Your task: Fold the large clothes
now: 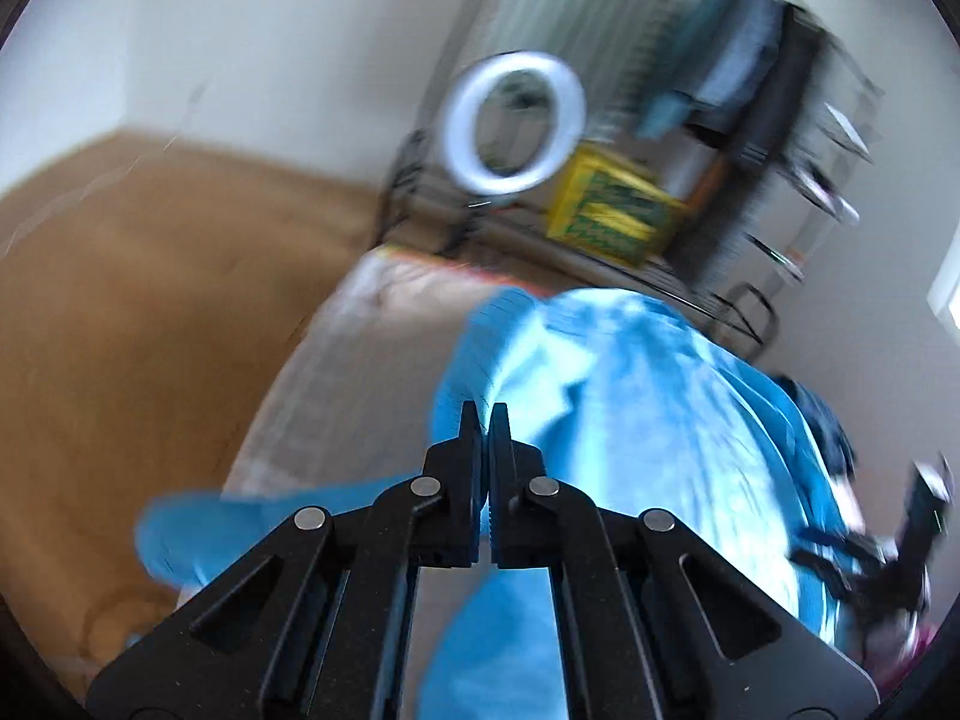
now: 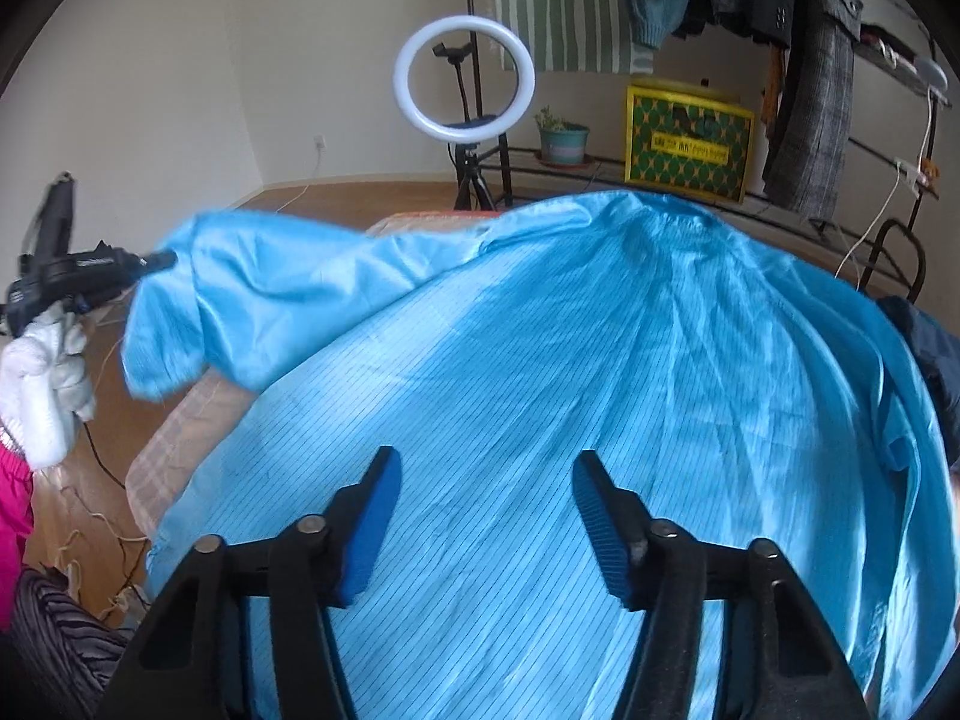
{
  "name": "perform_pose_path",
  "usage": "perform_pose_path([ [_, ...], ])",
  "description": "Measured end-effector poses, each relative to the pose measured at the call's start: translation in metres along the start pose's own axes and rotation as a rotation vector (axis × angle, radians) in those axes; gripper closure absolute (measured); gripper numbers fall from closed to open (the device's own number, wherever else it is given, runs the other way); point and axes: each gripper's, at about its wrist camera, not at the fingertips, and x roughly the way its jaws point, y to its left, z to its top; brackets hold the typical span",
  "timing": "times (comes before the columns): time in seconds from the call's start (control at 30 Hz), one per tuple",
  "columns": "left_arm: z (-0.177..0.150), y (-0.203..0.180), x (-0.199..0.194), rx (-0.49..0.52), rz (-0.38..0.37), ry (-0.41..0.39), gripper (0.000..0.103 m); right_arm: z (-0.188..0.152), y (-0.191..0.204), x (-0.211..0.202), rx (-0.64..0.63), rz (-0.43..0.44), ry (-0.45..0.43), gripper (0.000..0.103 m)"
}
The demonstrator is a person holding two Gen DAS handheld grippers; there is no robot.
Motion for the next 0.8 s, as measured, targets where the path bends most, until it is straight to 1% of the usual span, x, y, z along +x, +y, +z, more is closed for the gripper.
perform_pose_path([
  [0.03, -0.005, -0.015, -0.004, 0.048, -0.021, 0.002, 0.103, -0.001, -0.002, 0.002, 0.016, 0.010, 0.010, 0.057],
  [0.07, -0.013, -0.031, -0.007, 0.097, -0.040, 0.012, 0.103, -0.002, -0.006, 0.003, 0.032, 0.016, 0.024, 0.059],
  [0.13, -0.034, -0.060, -0.006, 0.186, -0.088, 0.060, 0.103, -0.004, -0.011, 0.007, 0.062, 0.024, 0.042, 0.062],
  [0.2, -0.062, -0.084, -0.004, 0.259, -0.128, 0.126, 0.103, -0.007, -0.017, 0.009, 0.089, 0.031, 0.058, 0.063],
  [0.3, -0.104, -0.106, 0.004, 0.315, -0.194, 0.239, 0.103, -0.012, -0.025, 0.011, 0.123, 0.046, 0.079, 0.064],
  [0.37, -0.129, -0.117, 0.008, 0.363, -0.200, 0.298, 0.103, -0.015, -0.029, 0.012, 0.143, 0.049, 0.089, 0.064],
  [0.43, -0.146, -0.124, 0.009, 0.385, -0.210, 0.346, 0.103, -0.016, -0.032, 0.011, 0.157, 0.053, 0.097, 0.064],
  [0.47, -0.152, -0.124, 0.010, 0.393, -0.211, 0.370, 0.103, -0.017, -0.033, 0.010, 0.159, 0.054, 0.099, 0.064],
  [0.53, -0.161, -0.126, 0.007, 0.409, -0.203, 0.392, 0.102, -0.018, -0.034, 0.009, 0.154, 0.048, 0.099, 0.064],
  [0.57, -0.163, -0.123, 0.005, 0.406, -0.208, 0.413, 0.092, -0.019, -0.033, 0.007, 0.147, 0.047, 0.100, 0.064],
  [0.6, -0.162, -0.124, 0.003, 0.389, -0.223, 0.426, 0.080, -0.020, -0.032, 0.007, 0.139, 0.046, 0.101, 0.064],
  [0.63, -0.162, -0.123, -0.003, 0.373, -0.240, 0.418, 0.074, -0.020, -0.031, 0.006, 0.131, 0.048, 0.101, 0.064],
  [0.67, -0.161, -0.120, -0.010, 0.360, -0.253, 0.404, 0.064, -0.021, -0.029, 0.005, 0.122, 0.051, 0.102, 0.064],
  [0.7, -0.160, -0.117, -0.019, 0.347, -0.262, 0.385, 0.060, -0.021, -0.028, 0.006, 0.112, 0.053, 0.103, 0.064],
  [0.73, -0.157, -0.113, -0.028, 0.333, -0.264, 0.362, 0.059, -0.021, -0.026, 0.005, 0.103, 0.057, 0.103, 0.064],
  [0.8, -0.149, -0.095, -0.042, 0.274, -0.231, 0.312, 0.058, -0.021, -0.021, 0.005, 0.086, 0.075, 0.103, 0.064],
])
